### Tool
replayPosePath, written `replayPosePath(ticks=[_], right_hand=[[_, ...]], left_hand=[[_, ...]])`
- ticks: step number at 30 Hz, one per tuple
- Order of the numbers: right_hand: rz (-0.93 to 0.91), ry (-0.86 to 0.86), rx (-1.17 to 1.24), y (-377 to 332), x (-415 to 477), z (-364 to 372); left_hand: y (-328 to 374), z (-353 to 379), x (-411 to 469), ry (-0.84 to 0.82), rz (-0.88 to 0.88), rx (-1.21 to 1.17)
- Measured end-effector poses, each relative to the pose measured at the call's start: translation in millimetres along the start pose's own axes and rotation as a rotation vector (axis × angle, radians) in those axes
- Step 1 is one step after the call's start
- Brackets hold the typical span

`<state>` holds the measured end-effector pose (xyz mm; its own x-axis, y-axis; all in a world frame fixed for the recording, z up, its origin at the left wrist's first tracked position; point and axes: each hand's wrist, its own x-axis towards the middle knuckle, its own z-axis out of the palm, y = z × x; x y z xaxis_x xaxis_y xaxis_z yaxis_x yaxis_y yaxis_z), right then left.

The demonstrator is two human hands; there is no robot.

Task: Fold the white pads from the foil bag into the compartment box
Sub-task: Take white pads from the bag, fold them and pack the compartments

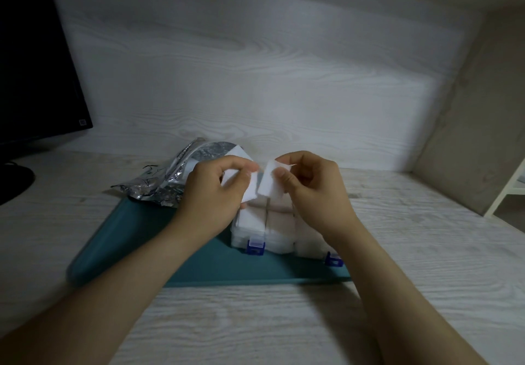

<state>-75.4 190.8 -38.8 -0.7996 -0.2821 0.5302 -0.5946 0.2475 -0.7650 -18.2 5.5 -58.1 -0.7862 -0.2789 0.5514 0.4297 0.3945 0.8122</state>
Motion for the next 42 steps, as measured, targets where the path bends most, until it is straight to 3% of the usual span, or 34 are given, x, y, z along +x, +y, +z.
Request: replayPosePath(ticks=[4, 7, 16, 20, 23, 27, 35, 38, 42], right_hand=[[0.155, -0.236, -0.081, -8, -1, -23], [0.146, -0.33, -0.231, -9, -3, -26], [-0.005, -0.297, -0.584, -11, -8, -19], [-0.025, -0.007, -0.324, -9, -5, -15], [0.048, -0.011, -0.101, -6, -3, -11], [0.009, -0.042, -0.004, -7, -6, -9], [0.112, 0.242, 0.251, -10, -5, -12], [0.188, 0.111, 0.471, -17, -8, -14], [0.23, -0.043, 0.414, -20, -12, -6]], left_hand=[[-4, 1, 1, -0.012, -0.06, -0.043], [-5, 3, 0, -0.042, -0.04, -0.064], [1, 0, -3, -0.042, -0.049, -0.126], [7, -1, -4, -0.085, -0.071, -0.194], [13, 0, -4, -0.143, -0.082, -0.225], [14, 0, -3, -0.228, -0.07, -0.166], [6, 0, -1, -0.163, -0.113, -0.187], [5, 1, -1, -0.197, -0.106, -0.213], [7, 3, -1, -0.253, -0.103, -0.252]])
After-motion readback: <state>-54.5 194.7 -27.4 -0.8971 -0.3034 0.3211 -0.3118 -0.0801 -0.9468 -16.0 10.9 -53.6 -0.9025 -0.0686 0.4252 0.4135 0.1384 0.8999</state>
